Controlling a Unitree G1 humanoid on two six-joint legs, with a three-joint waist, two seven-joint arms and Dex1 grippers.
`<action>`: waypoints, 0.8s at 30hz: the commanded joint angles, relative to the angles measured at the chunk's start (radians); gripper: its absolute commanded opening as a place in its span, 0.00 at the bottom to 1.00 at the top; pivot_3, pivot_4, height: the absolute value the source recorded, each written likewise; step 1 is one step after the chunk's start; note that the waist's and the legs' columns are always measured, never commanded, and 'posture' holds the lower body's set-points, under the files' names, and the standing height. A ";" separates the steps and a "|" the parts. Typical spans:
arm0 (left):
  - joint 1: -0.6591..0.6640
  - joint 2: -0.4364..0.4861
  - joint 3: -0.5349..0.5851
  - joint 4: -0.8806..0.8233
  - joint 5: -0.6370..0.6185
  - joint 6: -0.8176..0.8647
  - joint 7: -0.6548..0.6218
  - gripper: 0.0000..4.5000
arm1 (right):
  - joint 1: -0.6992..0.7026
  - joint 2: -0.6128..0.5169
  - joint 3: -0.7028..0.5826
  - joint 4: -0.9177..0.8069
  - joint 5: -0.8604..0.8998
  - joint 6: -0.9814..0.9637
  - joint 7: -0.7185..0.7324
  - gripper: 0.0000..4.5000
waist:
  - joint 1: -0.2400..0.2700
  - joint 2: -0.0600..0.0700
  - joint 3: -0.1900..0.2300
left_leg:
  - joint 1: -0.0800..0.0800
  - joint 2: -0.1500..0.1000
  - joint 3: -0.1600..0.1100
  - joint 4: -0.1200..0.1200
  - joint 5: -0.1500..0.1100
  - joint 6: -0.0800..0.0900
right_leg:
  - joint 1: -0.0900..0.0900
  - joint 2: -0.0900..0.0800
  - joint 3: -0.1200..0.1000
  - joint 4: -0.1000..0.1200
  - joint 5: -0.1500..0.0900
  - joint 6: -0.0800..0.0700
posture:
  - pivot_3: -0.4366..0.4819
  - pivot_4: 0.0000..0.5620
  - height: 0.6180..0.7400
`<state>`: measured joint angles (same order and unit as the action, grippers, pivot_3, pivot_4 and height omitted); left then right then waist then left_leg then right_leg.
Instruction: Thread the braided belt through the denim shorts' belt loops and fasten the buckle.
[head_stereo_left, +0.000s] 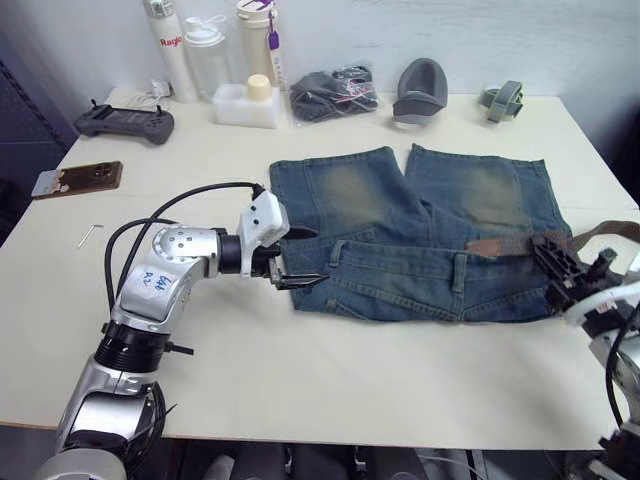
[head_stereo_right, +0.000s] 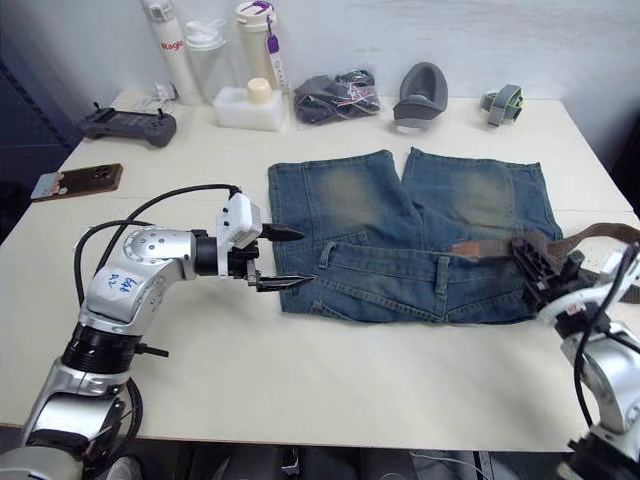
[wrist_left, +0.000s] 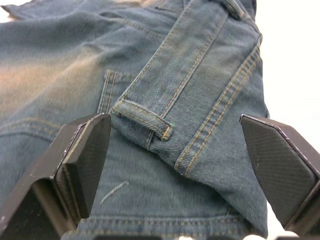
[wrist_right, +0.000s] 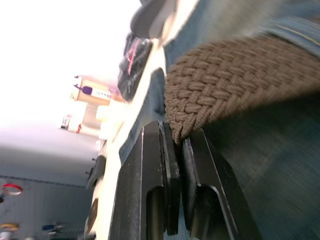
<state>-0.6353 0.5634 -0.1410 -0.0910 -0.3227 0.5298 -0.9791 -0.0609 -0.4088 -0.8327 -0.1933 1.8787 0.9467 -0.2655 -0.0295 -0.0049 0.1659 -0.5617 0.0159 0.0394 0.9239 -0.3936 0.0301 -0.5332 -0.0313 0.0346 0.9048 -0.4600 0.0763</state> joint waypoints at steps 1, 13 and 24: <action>-0.020 0.004 0.003 -0.002 0.001 -0.019 -0.011 1.00 | 0.043 0.013 0.013 -0.020 0.054 -0.059 0.103 0.00 | 0.000 0.000 0.000 | 0.000 0.000 0.000 0.000 0.000 0.000 | 0.000 0.000 0.000 0.000 0.000 0.000 | 0.48 0.27 0.31; -0.019 0.015 0.008 -0.009 0.008 -0.018 -0.024 1.00 | -0.018 0.060 0.054 -0.073 0.094 -0.149 0.186 0.00 | 0.014 0.002 0.001 | 0.000 0.000 -0.001 0.000 0.000 0.000 | 0.000 0.000 -0.001 -0.001 0.000 0.000 | 0.48 0.27 0.31; -0.024 0.013 0.004 -0.011 0.012 -0.025 -0.027 1.00 | 0.156 -0.131 0.111 0.080 -0.078 -0.099 0.429 0.00 | 0.021 0.005 0.000 | -0.001 0.001 0.000 0.000 -0.001 0.001 | 0.002 0.000 0.000 -0.004 0.000 0.001 | 0.48 0.27 0.31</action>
<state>-0.6441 0.5697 -0.1412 -0.0701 -0.3085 0.5207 -0.9996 0.0959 -0.5227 -0.7113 -0.1280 1.8240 0.8554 0.1251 -0.0080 0.0000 0.1662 -0.5624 0.0170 0.0398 0.9237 -0.3942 0.0314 -0.5316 -0.0313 0.0347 0.9010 -0.4601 0.0769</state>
